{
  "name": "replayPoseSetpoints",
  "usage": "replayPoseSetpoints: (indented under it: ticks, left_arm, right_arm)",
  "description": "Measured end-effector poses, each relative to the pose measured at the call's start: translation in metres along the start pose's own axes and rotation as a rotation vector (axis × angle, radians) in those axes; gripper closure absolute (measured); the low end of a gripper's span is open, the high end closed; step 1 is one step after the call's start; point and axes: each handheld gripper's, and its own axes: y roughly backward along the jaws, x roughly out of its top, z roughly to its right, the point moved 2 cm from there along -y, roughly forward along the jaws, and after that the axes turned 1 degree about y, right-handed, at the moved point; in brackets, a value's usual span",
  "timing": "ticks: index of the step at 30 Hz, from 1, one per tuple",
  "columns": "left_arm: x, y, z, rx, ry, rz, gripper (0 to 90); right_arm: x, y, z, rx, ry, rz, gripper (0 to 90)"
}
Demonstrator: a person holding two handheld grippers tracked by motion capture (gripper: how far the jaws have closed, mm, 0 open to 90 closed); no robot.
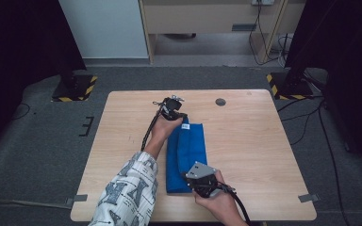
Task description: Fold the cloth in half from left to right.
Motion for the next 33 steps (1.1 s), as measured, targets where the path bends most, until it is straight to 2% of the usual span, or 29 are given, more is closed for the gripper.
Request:
replayPoseSetpoints:
  ticks: [5, 16, 23, 26, 33]
  left_arm:
    - [-0.002, -0.008, 0.002, 0.002, 0.004, -0.018, 89.3]
    - [-0.001, -0.020, 0.014, -0.029, 0.008, -0.027, 88.2]
    - [0.000, -0.020, 0.020, -0.051, 0.020, -0.014, 79.9]
    - [0.001, -0.019, 0.023, -0.060, 0.022, -0.005, 79.0]
    - [0.001, -0.018, 0.030, -0.069, -0.001, -0.008, 78.0]
  right_arm:
    - [-0.010, -0.001, 0.003, -0.004, -0.021, -0.016, 87.2]
    - [-0.023, 0.006, 0.014, -0.038, -0.059, -0.040, 83.6]
    - [-0.033, 0.008, 0.018, -0.039, -0.096, -0.087, 72.2]
    - [-0.037, 0.008, 0.020, -0.042, -0.115, -0.109, 67.7]
    - [-0.041, 0.010, 0.022, -0.030, -0.138, -0.131, 65.1]
